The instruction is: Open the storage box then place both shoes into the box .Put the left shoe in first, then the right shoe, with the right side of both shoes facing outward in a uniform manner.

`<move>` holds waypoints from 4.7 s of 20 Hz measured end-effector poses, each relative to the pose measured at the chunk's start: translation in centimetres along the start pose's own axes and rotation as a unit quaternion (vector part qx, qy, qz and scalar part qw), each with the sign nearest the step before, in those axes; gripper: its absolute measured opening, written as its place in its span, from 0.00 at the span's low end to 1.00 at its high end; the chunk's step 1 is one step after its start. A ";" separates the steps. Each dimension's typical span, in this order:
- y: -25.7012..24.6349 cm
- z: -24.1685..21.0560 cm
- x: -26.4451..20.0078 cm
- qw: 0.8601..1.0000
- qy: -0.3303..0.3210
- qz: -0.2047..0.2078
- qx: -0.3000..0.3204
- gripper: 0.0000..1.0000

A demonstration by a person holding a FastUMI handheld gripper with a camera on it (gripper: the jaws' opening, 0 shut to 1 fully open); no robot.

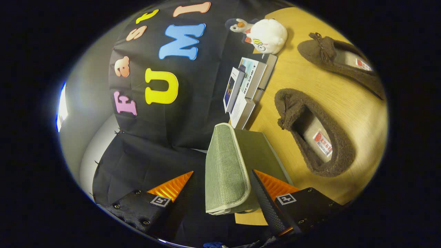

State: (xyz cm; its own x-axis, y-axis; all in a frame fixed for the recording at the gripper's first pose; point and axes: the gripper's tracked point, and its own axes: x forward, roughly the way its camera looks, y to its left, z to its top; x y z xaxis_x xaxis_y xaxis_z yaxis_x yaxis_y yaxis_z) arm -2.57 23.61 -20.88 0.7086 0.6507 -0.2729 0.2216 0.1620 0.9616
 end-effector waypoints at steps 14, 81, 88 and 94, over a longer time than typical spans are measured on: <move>-1.1 -3.4 2.1 0.992 0.051 0.007 0.115 0.90; 21.5 -16.9 13.8 0.935 0.161 0.040 -0.314 0.99; 19.1 -8.4 10.9 0.915 0.103 -0.013 -0.391 0.97; 16.6 -1.7 7.1 0.904 0.063 -0.058 -0.419 0.97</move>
State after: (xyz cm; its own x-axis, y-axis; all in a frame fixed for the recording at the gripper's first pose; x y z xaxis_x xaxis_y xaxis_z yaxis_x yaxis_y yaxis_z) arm 5.05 32.20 -6.81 0.6197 0.6638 -0.4187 -0.3332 0.7056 0.6254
